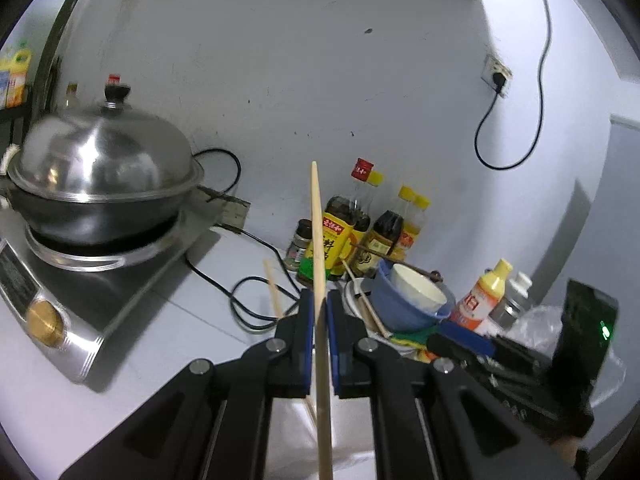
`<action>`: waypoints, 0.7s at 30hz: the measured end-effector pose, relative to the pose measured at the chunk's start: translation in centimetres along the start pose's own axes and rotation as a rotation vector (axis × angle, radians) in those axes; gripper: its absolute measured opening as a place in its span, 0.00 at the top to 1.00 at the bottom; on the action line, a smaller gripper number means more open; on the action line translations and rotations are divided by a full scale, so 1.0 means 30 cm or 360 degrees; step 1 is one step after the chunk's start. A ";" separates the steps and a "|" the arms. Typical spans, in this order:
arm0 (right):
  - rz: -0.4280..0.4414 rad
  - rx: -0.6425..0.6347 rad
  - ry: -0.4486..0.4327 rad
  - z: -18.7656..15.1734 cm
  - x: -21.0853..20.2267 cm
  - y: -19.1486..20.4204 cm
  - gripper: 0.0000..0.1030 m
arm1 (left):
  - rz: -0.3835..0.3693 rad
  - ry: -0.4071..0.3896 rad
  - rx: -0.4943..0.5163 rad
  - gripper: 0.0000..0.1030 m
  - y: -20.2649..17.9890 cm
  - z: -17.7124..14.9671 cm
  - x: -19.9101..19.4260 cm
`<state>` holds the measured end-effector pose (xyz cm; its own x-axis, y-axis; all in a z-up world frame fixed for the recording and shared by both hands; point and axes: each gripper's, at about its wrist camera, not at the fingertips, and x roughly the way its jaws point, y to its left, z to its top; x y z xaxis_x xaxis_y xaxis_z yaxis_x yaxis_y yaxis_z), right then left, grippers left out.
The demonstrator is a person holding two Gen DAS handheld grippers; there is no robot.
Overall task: Organize utensils
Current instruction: 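Lower the chopstick into the white holder and open the right gripper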
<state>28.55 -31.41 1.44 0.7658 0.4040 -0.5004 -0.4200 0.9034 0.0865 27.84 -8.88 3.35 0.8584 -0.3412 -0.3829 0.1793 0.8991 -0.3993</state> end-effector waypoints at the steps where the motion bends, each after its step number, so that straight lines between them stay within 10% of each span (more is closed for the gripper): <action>1: 0.0009 0.0004 -0.0014 -0.001 -0.010 -0.010 0.66 | 0.0000 0.0001 -0.0027 0.94 -0.004 -0.003 0.021; 21: 0.0044 0.0160 -0.0158 -0.046 -0.083 -0.161 0.59 | 0.0248 -0.0122 -0.0065 0.94 -0.106 -0.112 0.219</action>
<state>28.00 -36.99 1.07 0.8013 0.4364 -0.4092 -0.3944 0.8997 0.1871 31.30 -14.90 -0.70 0.9088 -0.1753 -0.3787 0.0228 0.9271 -0.3742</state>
